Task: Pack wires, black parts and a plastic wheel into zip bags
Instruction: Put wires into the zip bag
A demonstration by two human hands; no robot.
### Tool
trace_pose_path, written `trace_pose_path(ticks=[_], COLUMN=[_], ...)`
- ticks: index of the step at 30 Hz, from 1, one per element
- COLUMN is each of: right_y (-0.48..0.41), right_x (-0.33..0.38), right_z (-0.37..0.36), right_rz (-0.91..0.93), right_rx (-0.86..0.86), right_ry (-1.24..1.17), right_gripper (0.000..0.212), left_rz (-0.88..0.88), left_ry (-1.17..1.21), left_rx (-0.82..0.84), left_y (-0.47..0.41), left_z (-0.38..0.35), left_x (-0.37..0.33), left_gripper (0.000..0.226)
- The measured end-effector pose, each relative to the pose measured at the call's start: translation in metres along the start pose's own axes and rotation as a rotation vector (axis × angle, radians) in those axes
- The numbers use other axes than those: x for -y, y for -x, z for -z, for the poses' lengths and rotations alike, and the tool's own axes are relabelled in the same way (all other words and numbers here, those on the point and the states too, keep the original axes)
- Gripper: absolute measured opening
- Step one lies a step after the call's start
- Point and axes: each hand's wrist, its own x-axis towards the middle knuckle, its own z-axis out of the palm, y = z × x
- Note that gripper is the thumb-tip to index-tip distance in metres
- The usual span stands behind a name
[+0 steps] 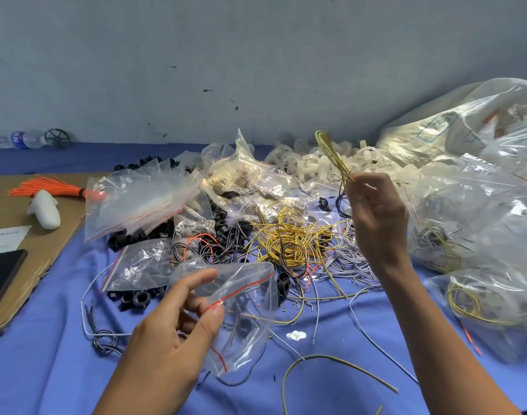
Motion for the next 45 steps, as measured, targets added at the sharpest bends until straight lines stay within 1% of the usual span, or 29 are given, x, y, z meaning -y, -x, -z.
trace_pose_path(ticks=[3,7,10,12,15,17,21,23,25,28,31,32,34,36,37,39,41,43,45], right_y=[0.0,0.003,0.005,0.005,0.013,0.022,0.042,0.054,0.066,0.08,0.091,0.094,0.097,0.1,0.101,0.104,0.106,0.109,0.111], right_x=[0.006,0.014,0.022,0.028,0.036,0.041,0.051,0.056,0.064,0.076,0.083,0.085,0.089,0.095,0.098,0.102,0.103,0.103,0.101], right_z=[0.001,0.002,0.004,0.003,0.003,0.003,0.007,0.007,0.006,0.002,0.0,-0.001,-0.002,-0.002,-0.002,-0.001,0.0,0.001,0.002], right_rz=[-0.088,-0.26,-0.363,-0.432,-0.52,-0.564,-0.642,-0.674,-0.7,-0.768,-0.836,-0.852,-0.864,-0.848,-0.821,-0.744,-0.707,-0.705,-0.711], right_rx=[0.065,0.092,0.077,0.098,0.191,0.255,0.36,0.415,0.482,0.579,0.624,0.626,0.662,0.755,0.798,0.845,0.856,0.854,0.85], right_ry=[-0.122,-0.49,-0.676,-0.771,-0.882,-0.943,-1.021,-1.057,-1.085,-1.111,-1.074,-1.046,-0.969,-0.889,-0.843,-0.745,-0.7,-0.7,-0.706], right_gripper=[0.005,0.007,0.01,0.009,0.009,0.01,0.012,0.015,0.016,0.014,0.019,0.022,0.037,0.052,0.054,0.047,0.04,0.041,0.043], left_rz=[0.004,0.013,0.016,0.032,0.045,0.037,0.021,0.034,0.079,0.151,0.142,0.138,0.13,0.122,0.122,0.135,0.15,0.165,0.192], left_ry=[0.021,0.048,0.053,0.058,0.048,0.061,0.074,0.152,0.31,0.554,0.734,0.752,0.752,0.729,0.721,0.719,0.718,0.769,0.869], left_rx=[0.017,0.055,0.081,0.083,0.078,0.047,-0.014,-0.013,0.005,0.113,0.141,0.123,0.074,0.026,0.011,-0.008,-0.028,-0.051,-0.075], left_y=[0.0,0.001,0.002,0.003,0.004,0.002,-0.006,-0.013,-0.021,-0.03,-0.033,-0.033,-0.032,-0.031,-0.031,-0.031,-0.031,-0.032,-0.034], left_z=[-0.002,-0.004,-0.005,-0.006,-0.005,-0.005,-0.002,-0.003,-0.007,-0.014,-0.017,-0.018,-0.019,-0.02,-0.02,-0.02,-0.018,-0.015,-0.012], left_x=[-0.001,-0.007,-0.012,-0.015,-0.018,-0.019,-0.026,-0.034,-0.043,-0.055,-0.059,-0.058,-0.056,-0.054,-0.053,-0.053,-0.052,-0.053,-0.054], left_gripper=[0.045,0.058,0.06,0.062,0.067,0.062,0.044,0.04,0.038,0.04,0.03,0.026,0.021,0.024,0.025,0.027,0.026,0.022,0.022])
